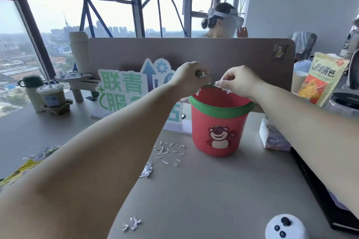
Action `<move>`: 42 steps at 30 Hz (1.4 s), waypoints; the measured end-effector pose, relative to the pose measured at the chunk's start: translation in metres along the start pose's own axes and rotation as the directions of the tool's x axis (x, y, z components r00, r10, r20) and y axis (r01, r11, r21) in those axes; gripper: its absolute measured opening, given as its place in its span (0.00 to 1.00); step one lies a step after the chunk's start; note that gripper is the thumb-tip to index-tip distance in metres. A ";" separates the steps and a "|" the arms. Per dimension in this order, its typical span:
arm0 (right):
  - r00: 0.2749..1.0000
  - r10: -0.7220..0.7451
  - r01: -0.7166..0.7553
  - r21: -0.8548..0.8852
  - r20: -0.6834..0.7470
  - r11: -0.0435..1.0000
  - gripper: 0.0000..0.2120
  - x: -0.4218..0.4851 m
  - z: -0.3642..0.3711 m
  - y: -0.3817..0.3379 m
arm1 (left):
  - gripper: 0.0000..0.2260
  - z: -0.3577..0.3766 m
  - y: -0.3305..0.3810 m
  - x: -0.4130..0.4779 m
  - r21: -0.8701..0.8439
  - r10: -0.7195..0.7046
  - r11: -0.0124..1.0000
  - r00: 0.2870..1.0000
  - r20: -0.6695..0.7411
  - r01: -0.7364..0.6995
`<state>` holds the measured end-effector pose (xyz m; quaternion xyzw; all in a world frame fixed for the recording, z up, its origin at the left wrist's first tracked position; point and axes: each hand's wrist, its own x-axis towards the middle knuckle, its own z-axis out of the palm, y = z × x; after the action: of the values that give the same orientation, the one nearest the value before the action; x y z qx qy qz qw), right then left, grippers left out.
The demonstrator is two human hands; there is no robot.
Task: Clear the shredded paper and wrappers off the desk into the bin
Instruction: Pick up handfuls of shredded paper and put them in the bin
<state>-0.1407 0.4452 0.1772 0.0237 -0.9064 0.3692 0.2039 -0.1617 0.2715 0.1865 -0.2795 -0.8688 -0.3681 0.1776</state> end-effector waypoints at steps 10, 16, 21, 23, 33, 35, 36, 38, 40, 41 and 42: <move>0.997 0.040 -0.032 -0.115 0.064 0.993 0.08 0.015 -0.009 0.020 | 0.08 0.032 0.006 0.037 0.195 -0.110 0.977 0.986 0.125 0.085; 0.991 0.021 0.008 -0.218 0.130 0.976 0.05 0.010 -0.011 0.020 | 0.10 0.037 0.013 0.040 0.285 -0.099 0.958 0.962 0.253 0.023; 0.988 0.010 0.033 -0.273 0.153 0.961 0.08 0.005 -0.013 0.017 | 0.14 0.036 0.014 0.039 0.359 -0.129 0.933 0.936 0.329 0.002; 0.984 0.043 -0.009 -0.199 0.171 0.980 0.09 0.005 -0.012 0.016 | 0.17 0.035 0.016 0.037 0.353 -0.152 0.935 0.925 0.348 0.021; 0.960 0.116 -0.082 -0.139 0.257 0.987 0.15 -0.006 -0.010 0.003 | 0.19 0.020 0.027 0.018 0.394 -0.156 0.919 0.913 0.378 -0.006; 0.963 0.096 -0.050 -0.185 0.253 0.982 0.13 -0.007 -0.009 0.001 | 0.19 0.016 0.028 0.011 0.399 -0.137 0.917 0.917 0.375 -0.026; 0.962 0.093 -0.041 -0.201 0.258 0.979 0.13 -0.008 -0.008 0.000 | 0.19 0.015 0.028 0.008 0.395 -0.133 0.918 0.921 0.367 -0.025; 0.958 0.084 -0.019 -0.230 0.274 0.973 0.12 -0.010 -0.006 -0.002 | 0.19 0.012 0.027 0.002 0.387 -0.129 0.922 0.924 0.359 -0.021; 0.958 0.057 0.025 -0.276 0.283 0.961 0.11 -0.012 -0.005 -0.005 | 0.20 0.008 0.022 -0.002 0.362 -0.127 0.932 0.927 0.352 -0.010; 0.962 0.039 0.044 -0.294 0.272 0.955 0.12 -0.013 -0.004 -0.007 | 0.20 0.006 0.019 -0.004 0.341 -0.126 0.940 0.930 0.346 0.001; 0.969 0.016 0.062 -0.304 0.248 0.950 0.12 -0.014 -0.004 -0.010 | 0.19 0.003 0.016 -0.006 0.321 -0.128 0.947 0.935 0.331 0.016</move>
<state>-0.1244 0.4389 0.1807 0.0480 -0.9710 0.2141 0.0946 -0.1470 0.2804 0.1902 -0.2761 -0.9435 -0.1764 0.0496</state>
